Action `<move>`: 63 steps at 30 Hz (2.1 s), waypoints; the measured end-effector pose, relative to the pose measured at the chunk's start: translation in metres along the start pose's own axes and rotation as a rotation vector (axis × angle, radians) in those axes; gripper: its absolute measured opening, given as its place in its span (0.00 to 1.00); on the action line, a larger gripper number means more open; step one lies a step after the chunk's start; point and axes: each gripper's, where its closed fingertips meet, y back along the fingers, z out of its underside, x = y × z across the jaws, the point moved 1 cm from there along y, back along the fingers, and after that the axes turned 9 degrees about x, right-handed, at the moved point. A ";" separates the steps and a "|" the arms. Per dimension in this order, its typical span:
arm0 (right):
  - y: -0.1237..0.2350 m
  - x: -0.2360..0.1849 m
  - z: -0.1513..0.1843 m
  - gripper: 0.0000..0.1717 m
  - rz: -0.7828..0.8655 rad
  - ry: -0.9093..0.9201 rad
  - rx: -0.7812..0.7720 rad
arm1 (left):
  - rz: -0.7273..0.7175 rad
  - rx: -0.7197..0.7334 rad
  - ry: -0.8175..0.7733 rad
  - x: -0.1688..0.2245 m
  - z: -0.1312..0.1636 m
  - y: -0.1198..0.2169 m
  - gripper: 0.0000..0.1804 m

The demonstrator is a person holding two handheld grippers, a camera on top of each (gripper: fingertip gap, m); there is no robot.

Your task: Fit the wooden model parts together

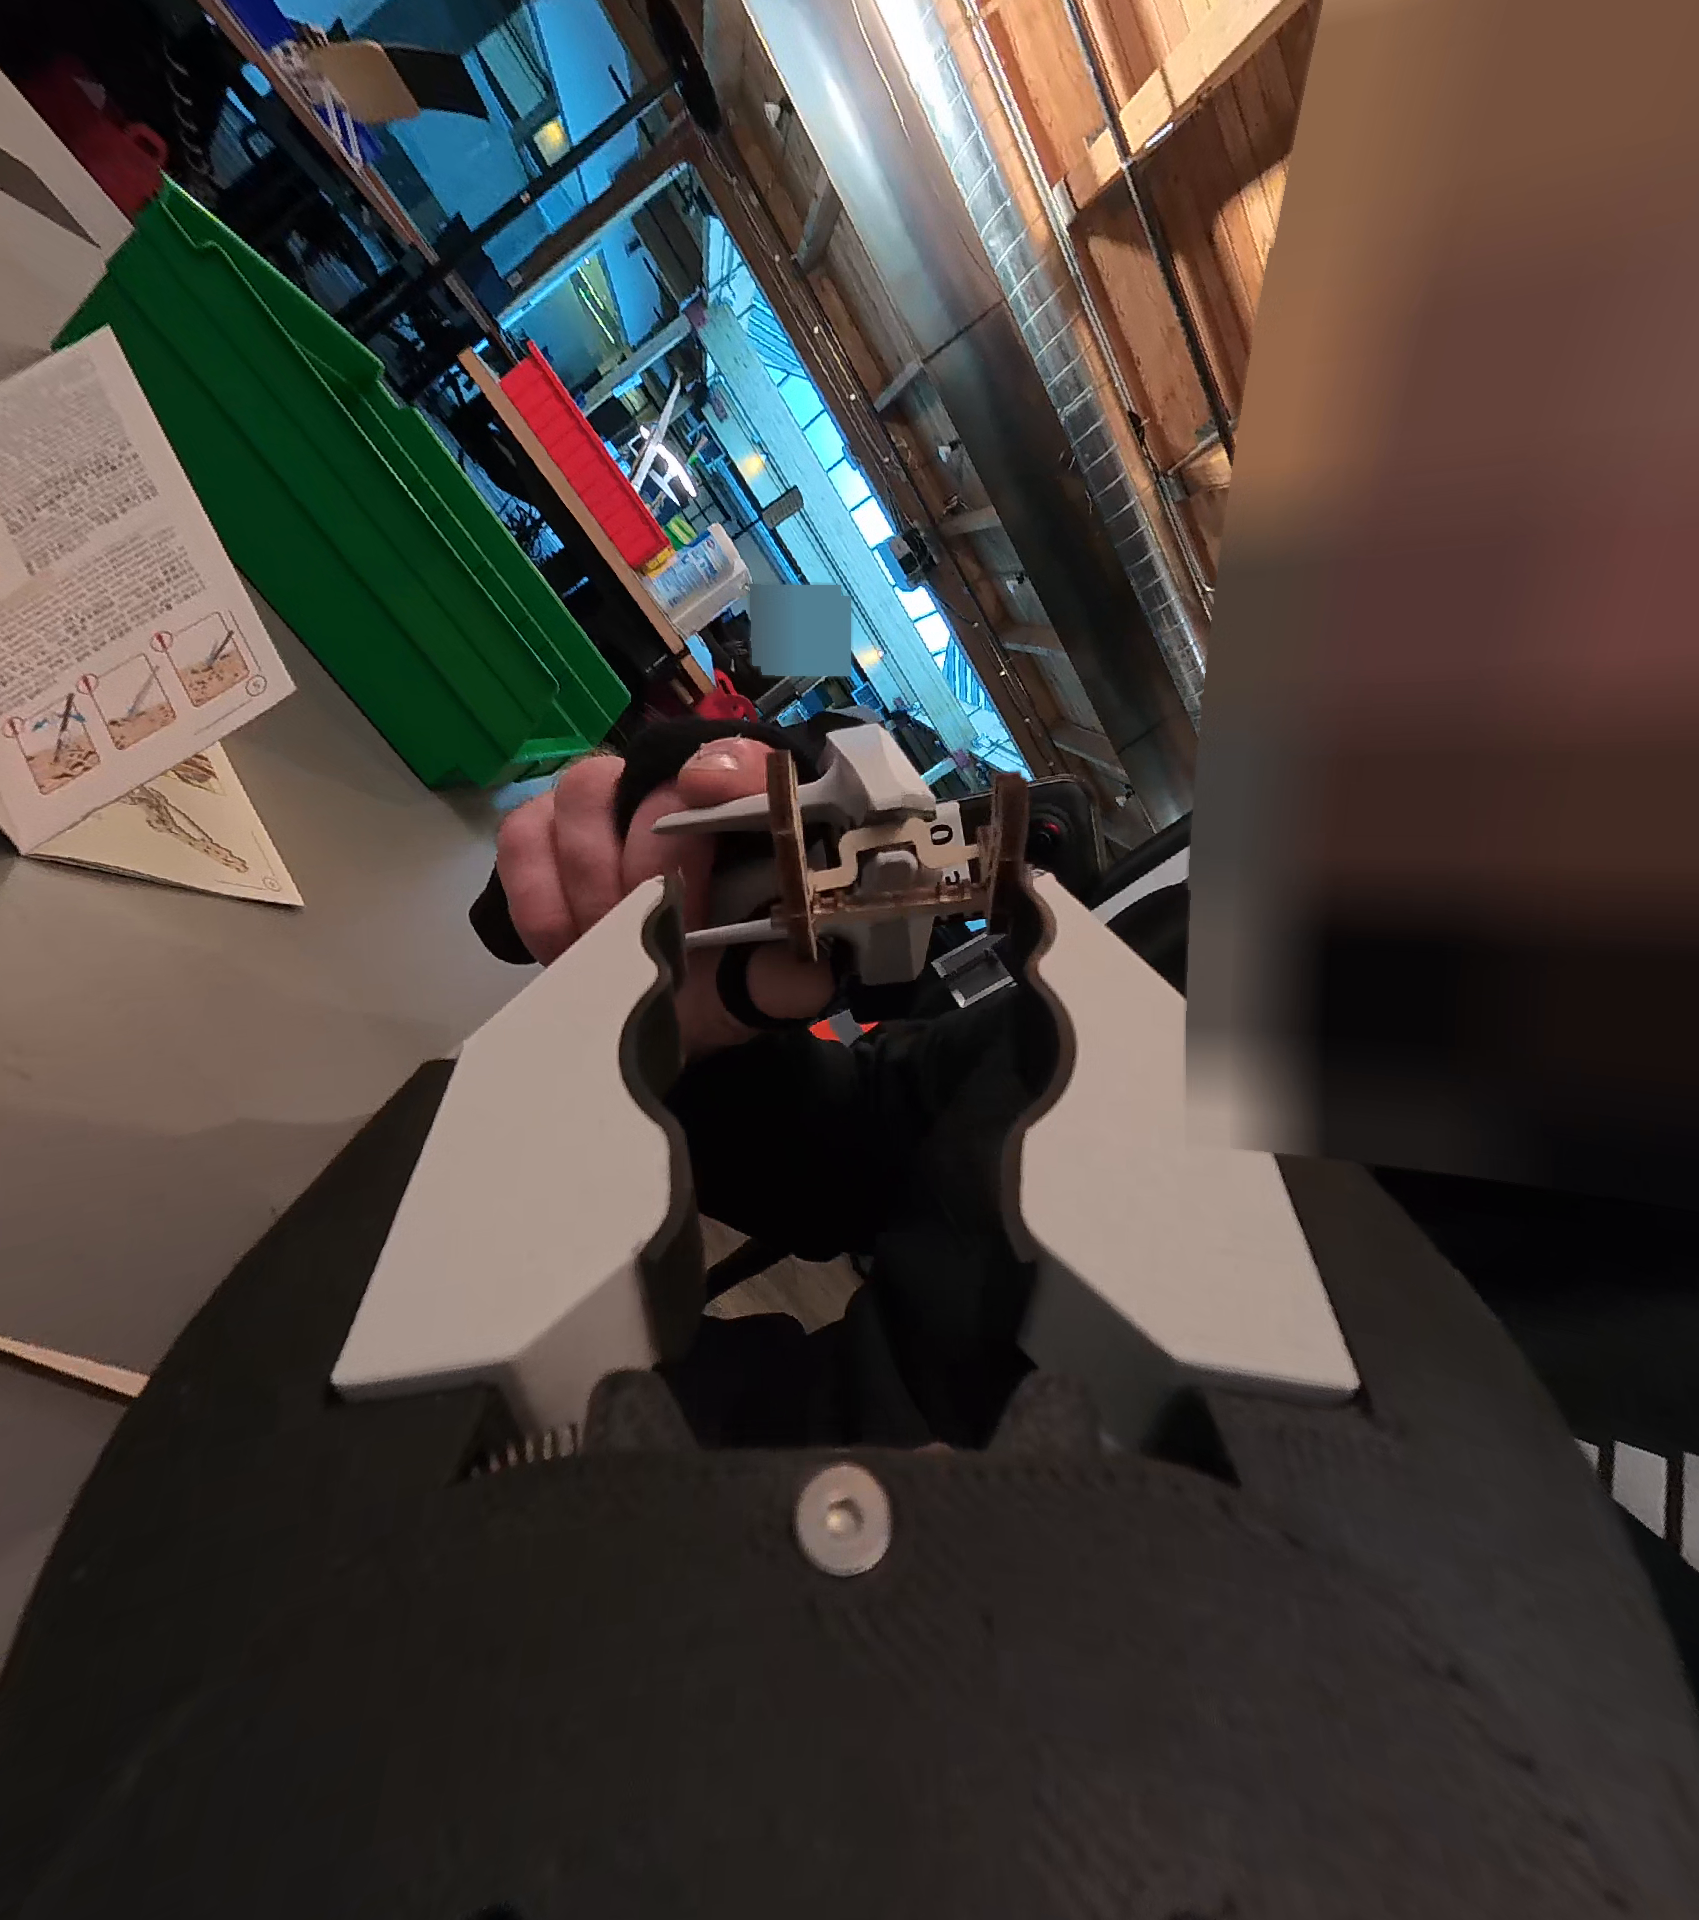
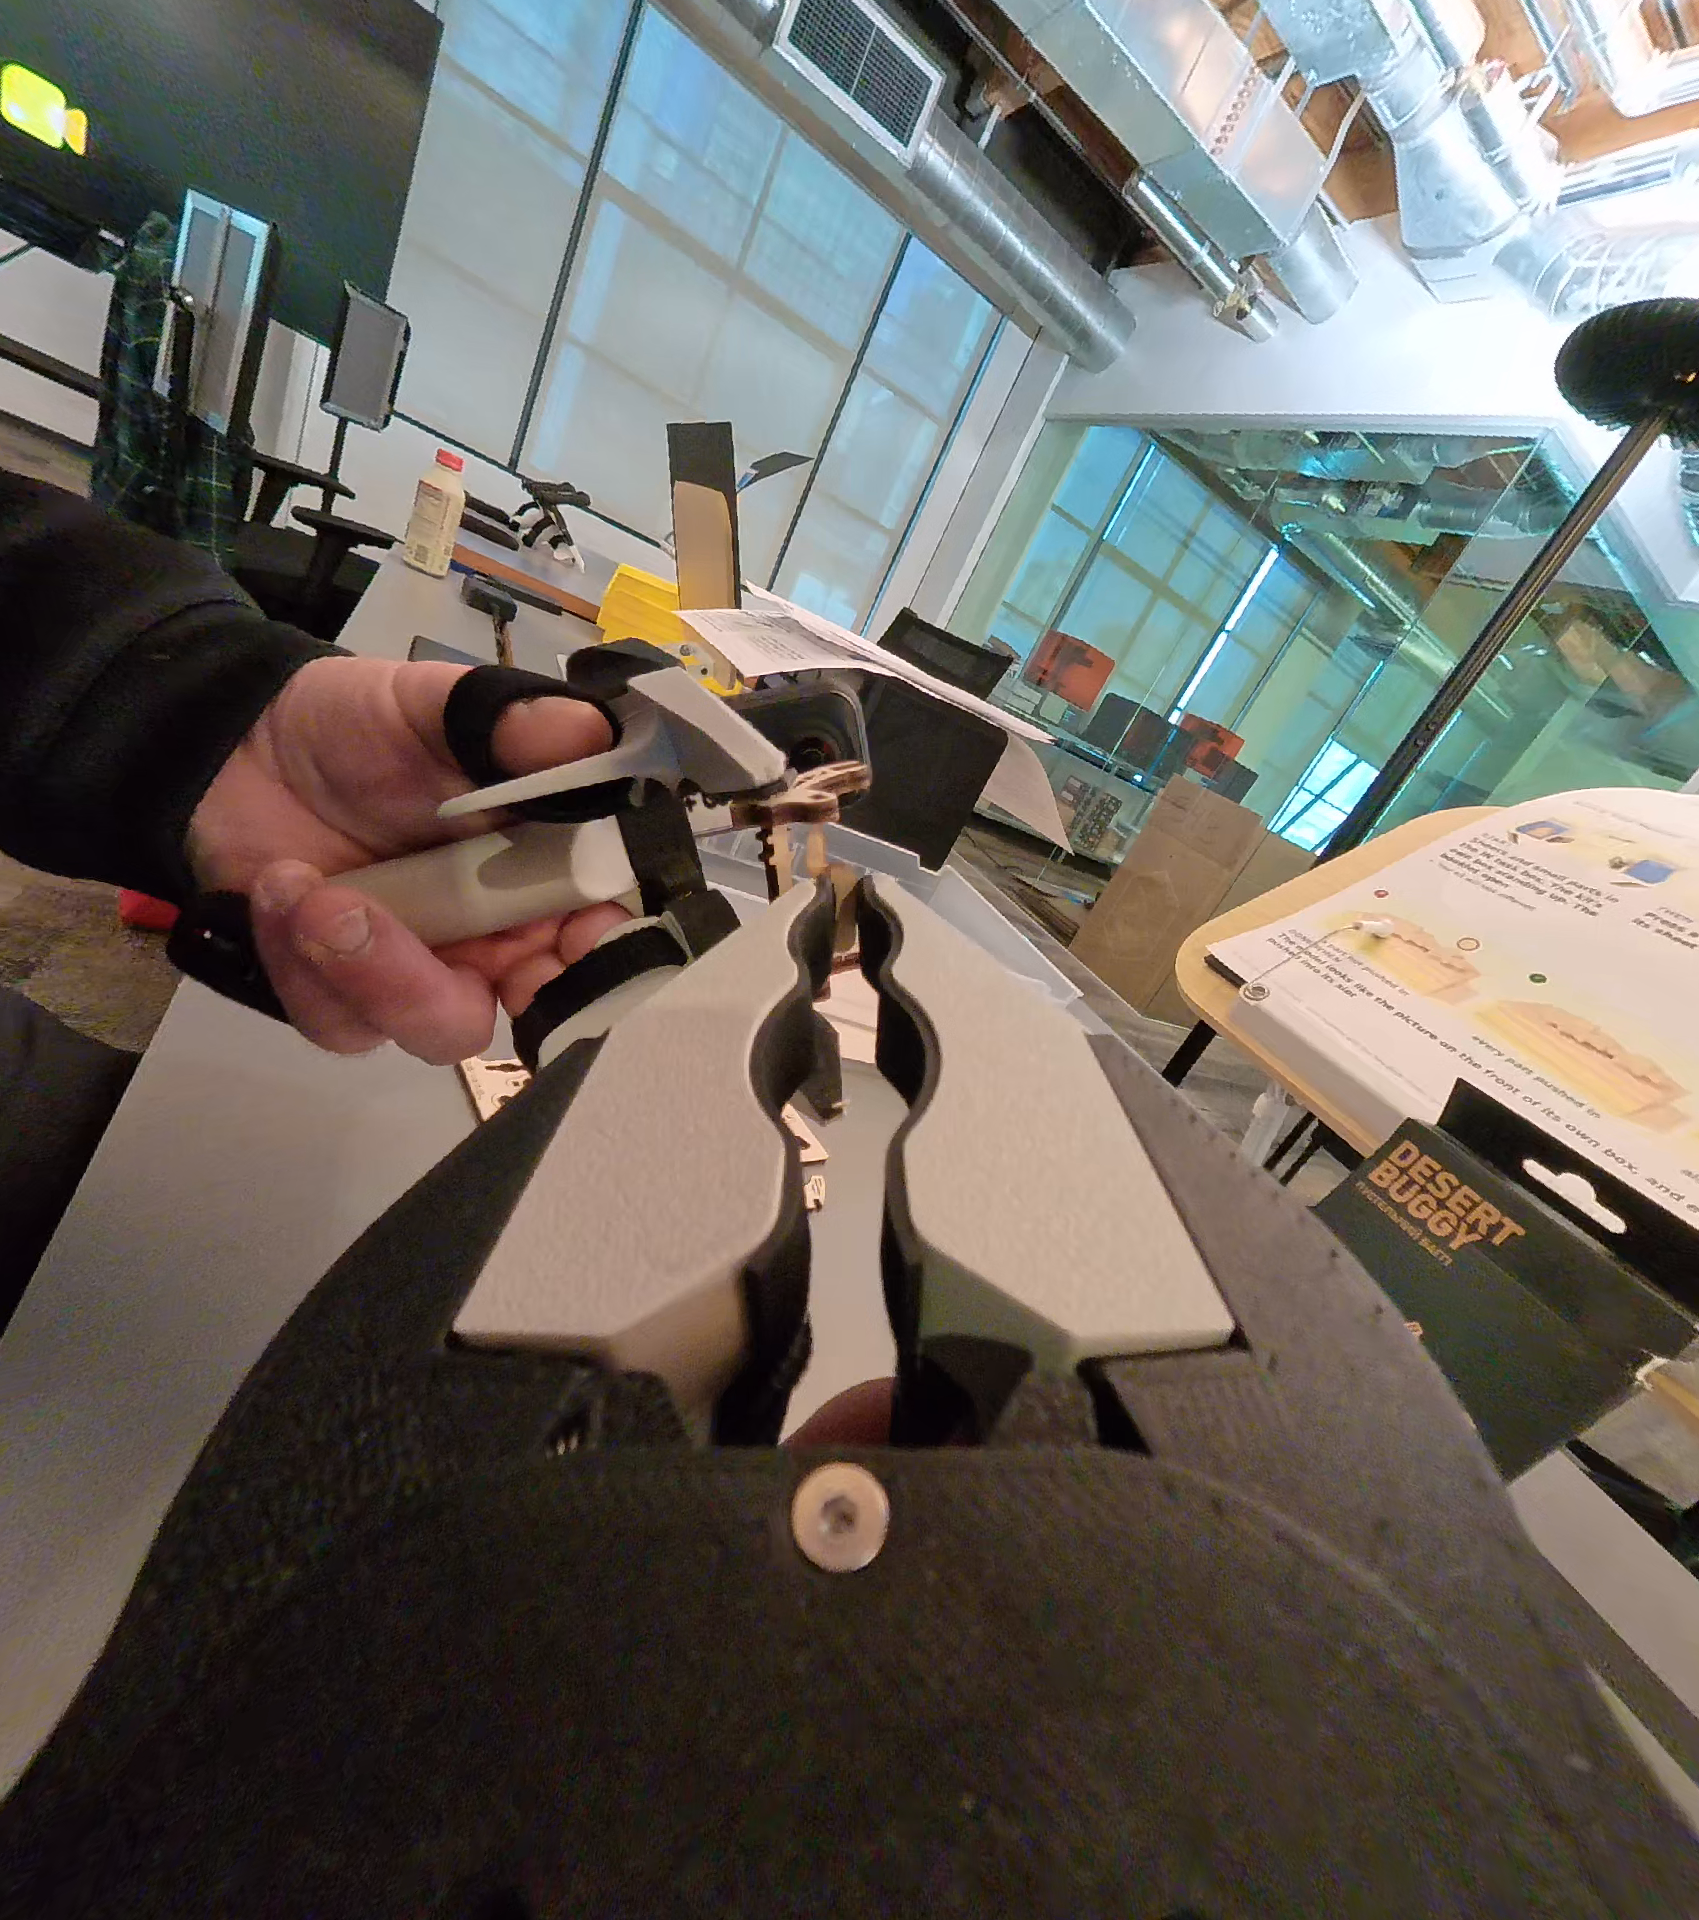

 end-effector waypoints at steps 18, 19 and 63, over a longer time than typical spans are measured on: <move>0.006 -0.001 -0.002 0.01 -0.018 0.022 0.005 | 0.036 -0.125 0.089 -0.001 0.010 -0.002 0.34; 0.006 -0.001 -0.002 0.01 -0.020 0.023 0.004 | 0.038 -0.128 0.097 -0.001 0.010 -0.002 0.34; 0.012 -0.011 -0.002 0.01 -0.013 0.176 -0.010 | 0.162 -0.143 0.282 -0.006 0.022 -0.003 0.40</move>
